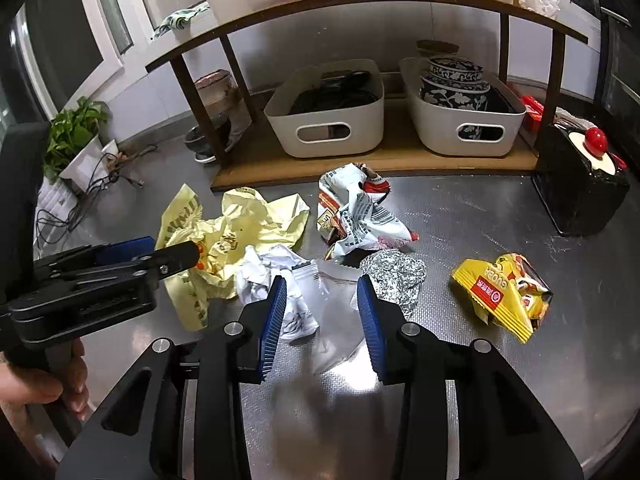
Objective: Collect trash
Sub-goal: 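Grasp the yellow plastic bag with the left tool while the right tool grasps clear wrap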
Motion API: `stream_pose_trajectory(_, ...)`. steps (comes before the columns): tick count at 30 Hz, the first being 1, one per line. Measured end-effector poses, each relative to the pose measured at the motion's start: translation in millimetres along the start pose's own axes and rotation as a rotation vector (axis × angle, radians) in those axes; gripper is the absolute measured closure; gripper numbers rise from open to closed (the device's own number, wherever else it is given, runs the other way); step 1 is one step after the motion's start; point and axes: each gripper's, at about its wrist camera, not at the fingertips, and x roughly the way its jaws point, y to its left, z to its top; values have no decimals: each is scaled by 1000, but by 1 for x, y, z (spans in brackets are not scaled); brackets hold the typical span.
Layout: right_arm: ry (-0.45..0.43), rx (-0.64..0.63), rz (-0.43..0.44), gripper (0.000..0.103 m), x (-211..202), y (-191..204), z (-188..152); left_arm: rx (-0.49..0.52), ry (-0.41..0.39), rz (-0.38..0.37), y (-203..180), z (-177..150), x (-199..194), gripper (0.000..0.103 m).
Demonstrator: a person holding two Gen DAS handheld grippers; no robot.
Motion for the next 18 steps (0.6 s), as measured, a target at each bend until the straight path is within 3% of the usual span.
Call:
stream_pose_trajectory(3,16,-5,-3,68,8,-1,-1,0,17,-5,0,1,11,50)
stream_pose_trajectory(12,24,-14,-18,83,11,-6,-9,5,36,-33,4,-1,19,83)
stream_pose_trajectory(15,8,-20,-13,84,2,-6,-9,-4,22,-35,6,-1,11,90)
stream_pose_trajectory(18,-12,-22,-8,84,-10,-4,-6,-12,-4,-30,8,-1,-1,90)
